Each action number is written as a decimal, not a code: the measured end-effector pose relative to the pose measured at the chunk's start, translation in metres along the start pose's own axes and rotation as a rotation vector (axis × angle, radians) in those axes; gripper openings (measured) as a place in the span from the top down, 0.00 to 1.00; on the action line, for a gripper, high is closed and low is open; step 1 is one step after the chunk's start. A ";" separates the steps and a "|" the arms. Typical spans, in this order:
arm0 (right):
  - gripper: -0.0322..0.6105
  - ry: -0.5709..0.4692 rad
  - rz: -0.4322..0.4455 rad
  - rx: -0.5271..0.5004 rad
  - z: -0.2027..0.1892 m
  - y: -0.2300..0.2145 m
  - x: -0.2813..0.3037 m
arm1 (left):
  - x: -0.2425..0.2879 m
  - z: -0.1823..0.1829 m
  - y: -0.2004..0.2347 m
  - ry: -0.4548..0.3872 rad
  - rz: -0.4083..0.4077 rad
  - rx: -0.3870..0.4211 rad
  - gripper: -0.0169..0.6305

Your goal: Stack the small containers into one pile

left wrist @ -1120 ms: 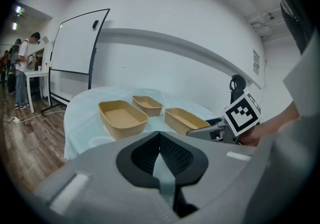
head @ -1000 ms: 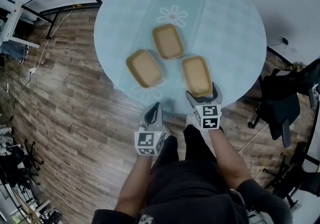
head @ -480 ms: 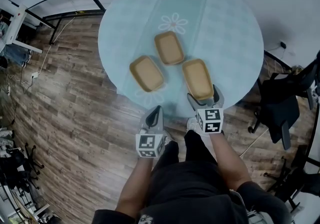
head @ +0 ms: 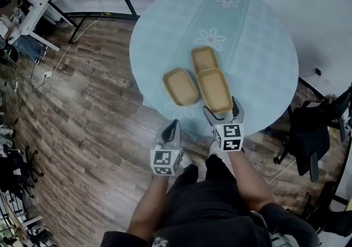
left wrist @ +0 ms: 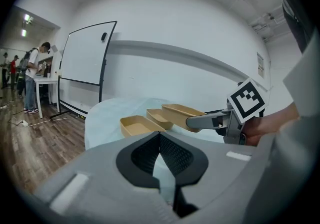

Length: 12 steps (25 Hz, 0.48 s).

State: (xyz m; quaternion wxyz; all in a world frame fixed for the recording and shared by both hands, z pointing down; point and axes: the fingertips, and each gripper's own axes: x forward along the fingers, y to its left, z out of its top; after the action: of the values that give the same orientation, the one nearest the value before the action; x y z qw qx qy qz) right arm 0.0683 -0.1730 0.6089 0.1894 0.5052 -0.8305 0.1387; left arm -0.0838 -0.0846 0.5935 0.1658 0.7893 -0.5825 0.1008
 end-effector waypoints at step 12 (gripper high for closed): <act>0.17 -0.012 0.142 -0.093 0.030 0.096 0.062 | -0.042 0.001 0.071 -0.016 0.132 -0.051 0.98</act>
State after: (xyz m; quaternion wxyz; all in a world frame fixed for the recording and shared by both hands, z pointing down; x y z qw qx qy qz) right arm -0.0488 -0.1909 0.6066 0.1974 0.4366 -0.8708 0.1103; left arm -0.1638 -0.0668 0.5877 0.1743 0.7456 -0.6368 0.0903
